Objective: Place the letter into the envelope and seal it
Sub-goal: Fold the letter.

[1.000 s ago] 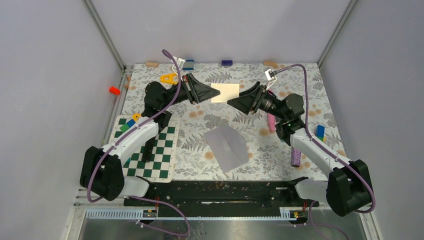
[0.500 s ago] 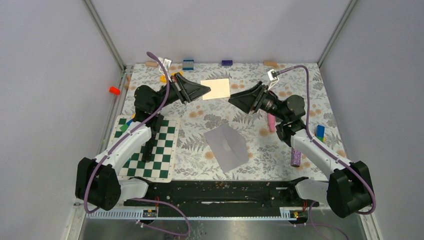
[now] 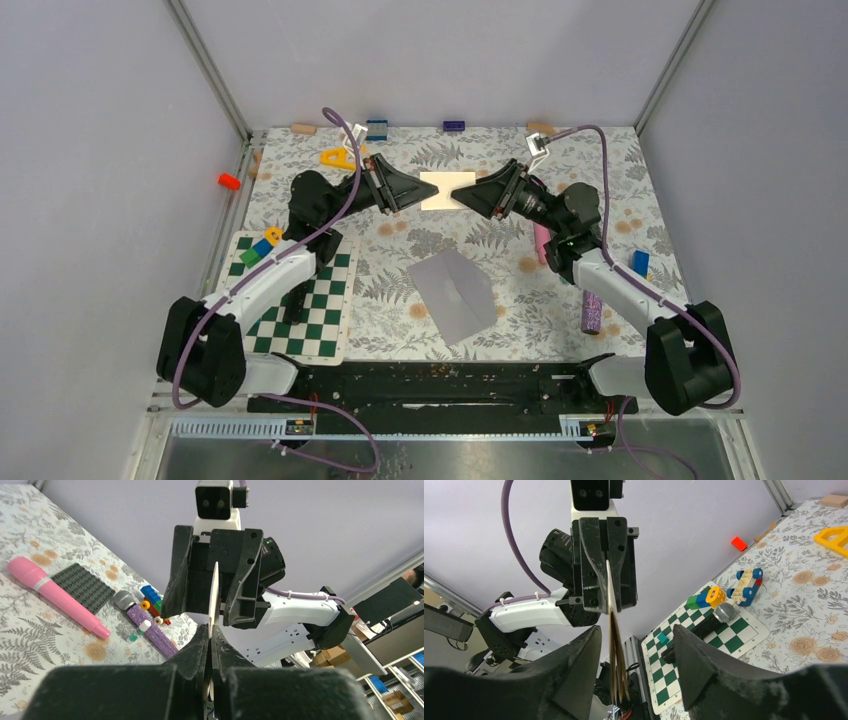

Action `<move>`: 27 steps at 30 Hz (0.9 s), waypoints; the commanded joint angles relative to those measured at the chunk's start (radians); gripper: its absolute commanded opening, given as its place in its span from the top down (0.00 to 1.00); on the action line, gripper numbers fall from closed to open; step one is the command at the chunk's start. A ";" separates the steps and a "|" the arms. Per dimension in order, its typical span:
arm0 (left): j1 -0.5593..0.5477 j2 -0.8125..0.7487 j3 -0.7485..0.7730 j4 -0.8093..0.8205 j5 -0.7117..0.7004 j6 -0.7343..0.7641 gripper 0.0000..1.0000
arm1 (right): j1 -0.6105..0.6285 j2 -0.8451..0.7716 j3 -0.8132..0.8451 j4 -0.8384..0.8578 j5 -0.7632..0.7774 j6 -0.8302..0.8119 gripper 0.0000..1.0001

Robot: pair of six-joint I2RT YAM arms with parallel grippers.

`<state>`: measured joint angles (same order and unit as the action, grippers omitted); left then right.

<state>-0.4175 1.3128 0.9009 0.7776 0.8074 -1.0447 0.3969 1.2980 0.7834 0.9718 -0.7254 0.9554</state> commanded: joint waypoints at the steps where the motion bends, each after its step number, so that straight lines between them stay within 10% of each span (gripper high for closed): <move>1: -0.018 0.024 0.015 0.056 -0.006 0.011 1.00 | 0.015 0.015 0.048 0.097 -0.027 0.015 0.44; 7: -0.017 0.011 -0.001 0.036 -0.012 0.048 0.92 | 0.015 0.002 0.039 0.115 -0.067 0.018 0.90; 14: 0.033 -0.044 0.037 -0.073 0.031 0.152 0.03 | 0.014 -0.065 0.109 -0.159 -0.162 -0.168 1.00; 27: -0.074 0.012 0.459 -0.974 0.258 0.954 0.01 | 0.017 -0.158 0.309 -1.043 -0.272 -0.802 1.00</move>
<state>-0.4313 1.3045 1.2701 0.1398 0.9905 -0.4217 0.4061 1.1660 1.0367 0.2394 -0.9745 0.4011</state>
